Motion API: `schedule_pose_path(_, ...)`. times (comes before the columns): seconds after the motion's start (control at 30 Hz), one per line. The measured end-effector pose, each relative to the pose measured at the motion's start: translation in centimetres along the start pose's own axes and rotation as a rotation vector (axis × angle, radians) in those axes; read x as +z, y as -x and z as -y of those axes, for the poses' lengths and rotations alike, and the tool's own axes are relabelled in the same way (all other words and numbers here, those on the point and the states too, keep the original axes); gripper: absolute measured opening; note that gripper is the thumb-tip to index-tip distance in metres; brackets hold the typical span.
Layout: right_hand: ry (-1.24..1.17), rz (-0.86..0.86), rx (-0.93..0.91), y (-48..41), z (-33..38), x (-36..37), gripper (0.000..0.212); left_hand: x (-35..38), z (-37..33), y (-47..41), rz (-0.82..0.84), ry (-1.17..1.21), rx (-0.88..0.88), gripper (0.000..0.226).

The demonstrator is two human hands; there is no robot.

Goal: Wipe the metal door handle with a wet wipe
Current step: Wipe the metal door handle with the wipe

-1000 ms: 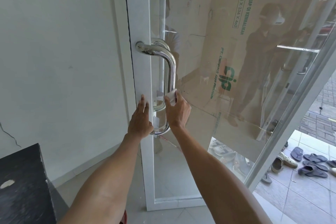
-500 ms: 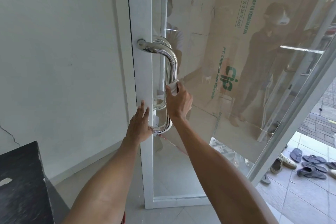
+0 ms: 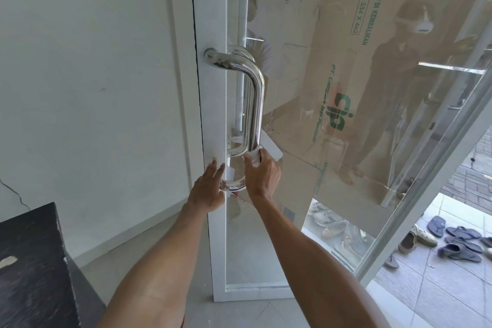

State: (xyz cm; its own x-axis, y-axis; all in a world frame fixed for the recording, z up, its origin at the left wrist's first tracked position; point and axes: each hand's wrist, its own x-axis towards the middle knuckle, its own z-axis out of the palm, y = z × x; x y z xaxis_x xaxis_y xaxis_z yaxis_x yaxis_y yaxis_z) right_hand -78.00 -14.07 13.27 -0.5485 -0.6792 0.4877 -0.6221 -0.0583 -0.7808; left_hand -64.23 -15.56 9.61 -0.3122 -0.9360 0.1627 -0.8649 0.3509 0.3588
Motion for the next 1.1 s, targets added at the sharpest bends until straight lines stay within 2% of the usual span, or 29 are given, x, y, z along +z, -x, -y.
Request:
schedule_pose_path(0.23, -0.05, -0.11, -0.074, -1.7, 1.8, -0.2, 0.027, 0.5, 0.2, 0.6, 0.063, 0.011, -0.002, 0.084)
schedule_pose_path(0.37, -0.021, -0.062, -0.039, -0.7, 0.5, 0.3, 0.026, 0.8, 0.6, 0.4, 0.064, -0.006, 0.021, 0.074)
schedule_pose_path(0.57, -0.015, -0.001, 0.086, 2.1, -2.2, 1.6, 0.021, 1.8, 1.3, 0.1, 0.051, -0.003, 0.033, 0.082)
schedule_pose_path(0.77, -0.021, 0.05, 0.173, 2.9, -3.0, 2.0, 0.022, 2.0, 1.5, 0.1, 0.041, 0.02, 0.068, 0.079)
schedule_pose_path(1.1, -0.063, 0.01, 0.133, 2.0, -1.9, 1.5, 0.021, 2.4, 1.4, -0.1, 0.069, 0.048, 0.025, 0.082)
